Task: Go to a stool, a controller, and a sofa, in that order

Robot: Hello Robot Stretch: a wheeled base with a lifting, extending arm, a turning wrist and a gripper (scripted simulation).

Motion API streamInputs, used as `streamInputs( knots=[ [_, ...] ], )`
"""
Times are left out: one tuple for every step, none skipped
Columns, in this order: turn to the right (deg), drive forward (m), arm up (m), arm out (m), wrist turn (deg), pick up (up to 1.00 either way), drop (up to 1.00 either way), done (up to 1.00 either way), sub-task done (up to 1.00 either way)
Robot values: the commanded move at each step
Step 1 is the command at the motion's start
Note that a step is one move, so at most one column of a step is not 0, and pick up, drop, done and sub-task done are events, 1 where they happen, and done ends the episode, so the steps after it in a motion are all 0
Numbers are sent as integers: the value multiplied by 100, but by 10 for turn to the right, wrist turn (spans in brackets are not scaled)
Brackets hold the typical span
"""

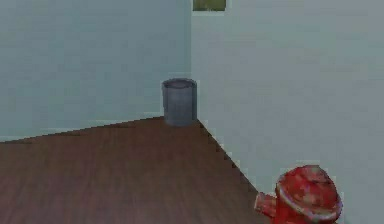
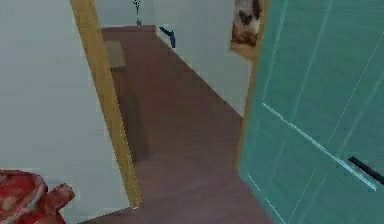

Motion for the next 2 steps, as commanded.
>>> streamInputs(
  knots=[
    [-360, 0, 0, 0, 0, 0, 0, 0, 0],
    [0, 5, 0, 0, 0, 0, 0, 0, 0]
  ],
)
